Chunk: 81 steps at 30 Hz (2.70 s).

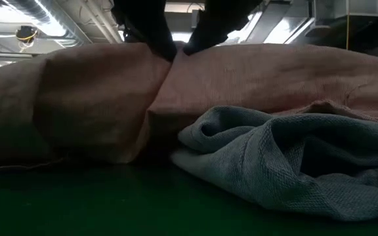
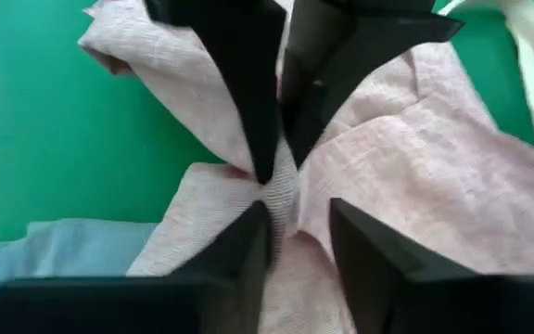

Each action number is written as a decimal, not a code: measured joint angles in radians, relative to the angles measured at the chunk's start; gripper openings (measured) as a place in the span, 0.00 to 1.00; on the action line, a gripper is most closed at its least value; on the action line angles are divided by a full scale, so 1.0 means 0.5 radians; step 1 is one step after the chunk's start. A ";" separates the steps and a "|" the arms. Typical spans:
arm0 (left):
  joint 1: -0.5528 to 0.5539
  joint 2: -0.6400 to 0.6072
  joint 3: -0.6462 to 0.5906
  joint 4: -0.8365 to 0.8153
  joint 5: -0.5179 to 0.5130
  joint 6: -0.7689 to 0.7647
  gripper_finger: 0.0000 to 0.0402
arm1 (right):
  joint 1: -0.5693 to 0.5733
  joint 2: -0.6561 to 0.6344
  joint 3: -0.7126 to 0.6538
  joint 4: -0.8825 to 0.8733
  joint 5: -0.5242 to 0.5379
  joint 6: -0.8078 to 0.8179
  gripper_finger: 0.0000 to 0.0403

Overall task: Fold Laundry from Bin
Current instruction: Fold the pink shirt from the red laundry basket

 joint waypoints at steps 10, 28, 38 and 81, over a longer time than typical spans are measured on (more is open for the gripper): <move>0.001 -0.043 0.001 -0.025 0.096 -0.018 0.08 | 0.000 -0.004 0.000 0.084 0.114 -0.086 0.07; -0.299 -0.162 0.009 -0.289 0.697 -0.874 0.37 | -0.220 -0.021 0.000 0.095 0.284 -0.077 0.02; -0.737 0.113 0.008 -0.249 0.107 -1.287 0.35 | -0.212 -0.022 0.000 0.092 0.155 -0.077 0.01; -0.812 0.065 0.003 -1.043 -0.126 -1.757 0.00 | -0.210 -0.025 0.000 -0.118 0.248 -0.063 0.02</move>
